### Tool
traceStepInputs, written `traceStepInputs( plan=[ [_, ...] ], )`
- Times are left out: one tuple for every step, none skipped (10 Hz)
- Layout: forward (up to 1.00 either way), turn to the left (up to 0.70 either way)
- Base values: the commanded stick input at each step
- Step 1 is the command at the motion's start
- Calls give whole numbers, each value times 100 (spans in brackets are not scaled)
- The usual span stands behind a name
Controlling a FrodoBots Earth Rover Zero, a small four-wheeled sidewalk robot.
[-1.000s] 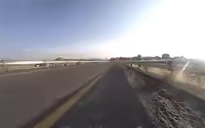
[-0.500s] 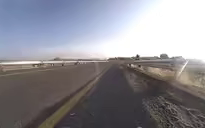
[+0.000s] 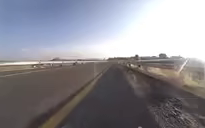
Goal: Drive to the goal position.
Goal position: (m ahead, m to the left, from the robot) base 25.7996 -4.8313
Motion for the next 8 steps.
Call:
traceStepInputs(
  plan=[
    [50, 0],
    [50, 0],
    [50, 0],
    [50, 0],
    [50, 0],
    [50, 0],
    [50, 0],
    [50, 0]
  ],
)
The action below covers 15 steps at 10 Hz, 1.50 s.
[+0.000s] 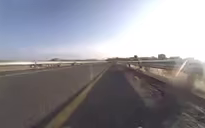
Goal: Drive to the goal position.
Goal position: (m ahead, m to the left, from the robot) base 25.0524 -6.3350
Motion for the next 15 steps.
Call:
traceStepInputs(
  plan=[
    [50, 0],
    [50, 0],
    [50, 0],
    [50, 0],
    [50, 0],
    [50, 0],
    [50, 0],
    [50, 0],
    [50, 0],
    [50, 0],
    [50, 0],
    [50, 0],
    [50, 0],
    [50, -48],
    [50, -8]
  ],
)
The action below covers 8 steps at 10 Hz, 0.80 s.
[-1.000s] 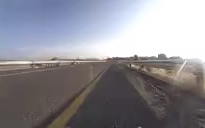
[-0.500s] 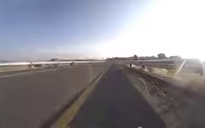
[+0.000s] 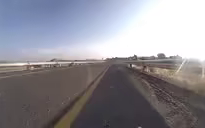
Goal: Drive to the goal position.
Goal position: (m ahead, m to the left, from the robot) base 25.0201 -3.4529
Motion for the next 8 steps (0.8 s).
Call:
traceStepInputs(
  plan=[
    [50, 0],
    [50, 0],
    [50, 0],
    [50, 0],
    [50, 0],
    [50, 0],
    [50, 0],
    [50, 0]
  ],
)
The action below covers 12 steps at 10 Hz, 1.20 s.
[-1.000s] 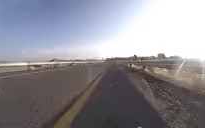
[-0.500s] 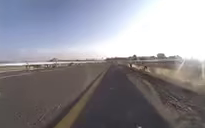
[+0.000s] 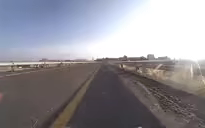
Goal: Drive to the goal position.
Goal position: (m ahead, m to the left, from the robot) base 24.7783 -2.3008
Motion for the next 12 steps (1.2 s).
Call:
traceStepInputs(
  plan=[
    [50, 0],
    [50, 0],
    [50, 0],
    [50, 0],
    [50, 0],
    [50, 0],
    [50, 0],
    [50, 0],
    [50, 0],
    [50, 0],
    [50, 0],
    [50, 0]
  ],
)
